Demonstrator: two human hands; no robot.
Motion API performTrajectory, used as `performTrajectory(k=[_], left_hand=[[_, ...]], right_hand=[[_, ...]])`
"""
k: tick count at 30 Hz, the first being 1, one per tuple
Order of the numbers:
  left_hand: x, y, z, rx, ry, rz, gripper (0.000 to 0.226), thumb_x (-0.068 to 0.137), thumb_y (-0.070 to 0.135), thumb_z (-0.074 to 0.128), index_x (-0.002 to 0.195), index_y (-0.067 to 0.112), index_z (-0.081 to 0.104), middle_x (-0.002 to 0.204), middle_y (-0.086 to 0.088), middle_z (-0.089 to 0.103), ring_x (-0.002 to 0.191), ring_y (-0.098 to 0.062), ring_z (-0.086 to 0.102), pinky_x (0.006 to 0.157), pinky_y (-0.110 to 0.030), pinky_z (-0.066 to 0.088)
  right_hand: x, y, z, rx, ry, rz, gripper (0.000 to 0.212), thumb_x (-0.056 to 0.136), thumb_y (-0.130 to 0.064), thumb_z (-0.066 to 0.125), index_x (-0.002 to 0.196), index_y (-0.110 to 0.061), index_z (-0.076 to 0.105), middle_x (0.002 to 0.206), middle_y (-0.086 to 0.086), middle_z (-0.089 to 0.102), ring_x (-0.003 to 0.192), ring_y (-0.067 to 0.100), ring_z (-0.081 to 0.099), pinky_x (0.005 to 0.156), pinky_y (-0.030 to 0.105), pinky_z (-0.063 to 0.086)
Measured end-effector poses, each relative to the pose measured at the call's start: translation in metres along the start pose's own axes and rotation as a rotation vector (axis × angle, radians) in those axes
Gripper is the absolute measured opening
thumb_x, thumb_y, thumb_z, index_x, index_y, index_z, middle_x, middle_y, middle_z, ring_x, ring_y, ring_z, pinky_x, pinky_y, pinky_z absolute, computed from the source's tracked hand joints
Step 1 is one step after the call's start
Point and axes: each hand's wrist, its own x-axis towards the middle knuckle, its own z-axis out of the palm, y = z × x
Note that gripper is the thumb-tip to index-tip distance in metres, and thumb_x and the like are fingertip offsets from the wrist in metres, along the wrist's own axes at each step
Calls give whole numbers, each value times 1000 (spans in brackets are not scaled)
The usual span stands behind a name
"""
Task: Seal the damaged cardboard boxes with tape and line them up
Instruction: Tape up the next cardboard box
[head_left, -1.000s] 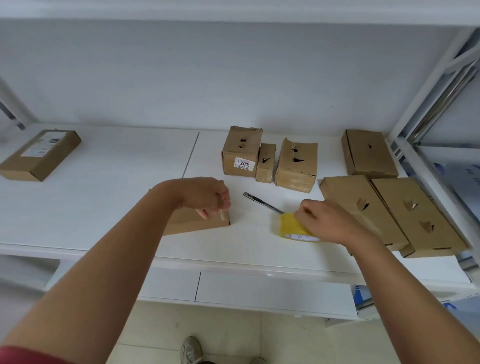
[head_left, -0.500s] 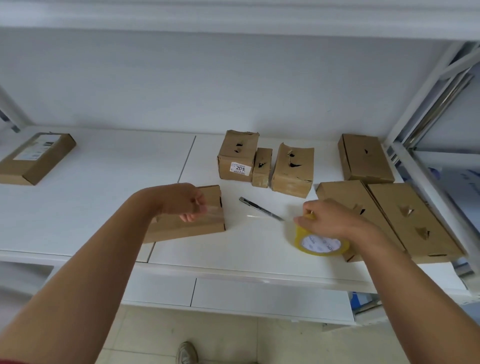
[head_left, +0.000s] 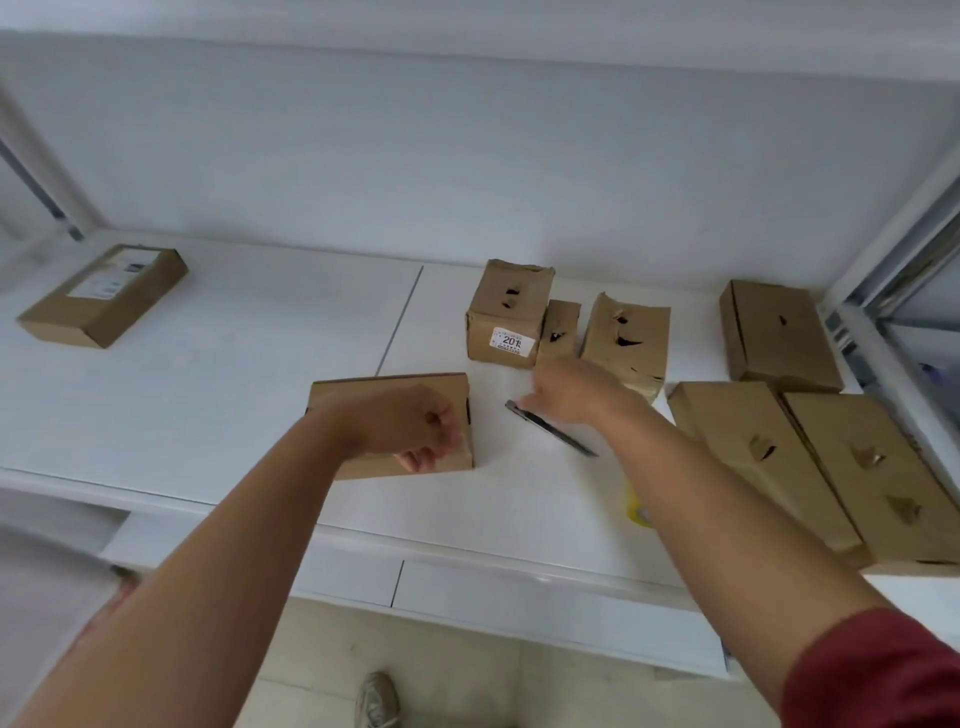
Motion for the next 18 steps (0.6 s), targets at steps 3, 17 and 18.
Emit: performTrajectory(k=[3, 17, 18], left_hand=[[-3, -5, 0, -32, 5, 16, 12, 93, 8, 57, 90, 11, 68, 70, 9, 68, 66, -8, 67, 60, -19, 51], [-2, -13, -3, -85, 9, 33, 7, 95, 14, 63, 90, 9, 66, 74, 0, 67, 64, -7, 65, 60, -19, 52], [-1, -13, -2, -81, 11, 33, 6, 95, 12, 63, 90, 9, 66, 74, 0, 67, 64, -6, 65, 60, -19, 52]], right_hand=[[18, 3, 29, -69, -73, 9, 41, 94, -41, 55, 64, -19, 37, 69, -1, 44, 65, 20, 48, 53, 28, 32], [-9, 25, 5, 1590, 137, 69, 22, 90, -3, 61, 71, -10, 68, 70, 9, 67, 56, 13, 60, 55, 24, 50], [-14, 28, 2, 1700, 98, 20, 26, 91, -2, 59, 69, -13, 70, 68, 8, 68, 56, 13, 61, 54, 22, 52]])
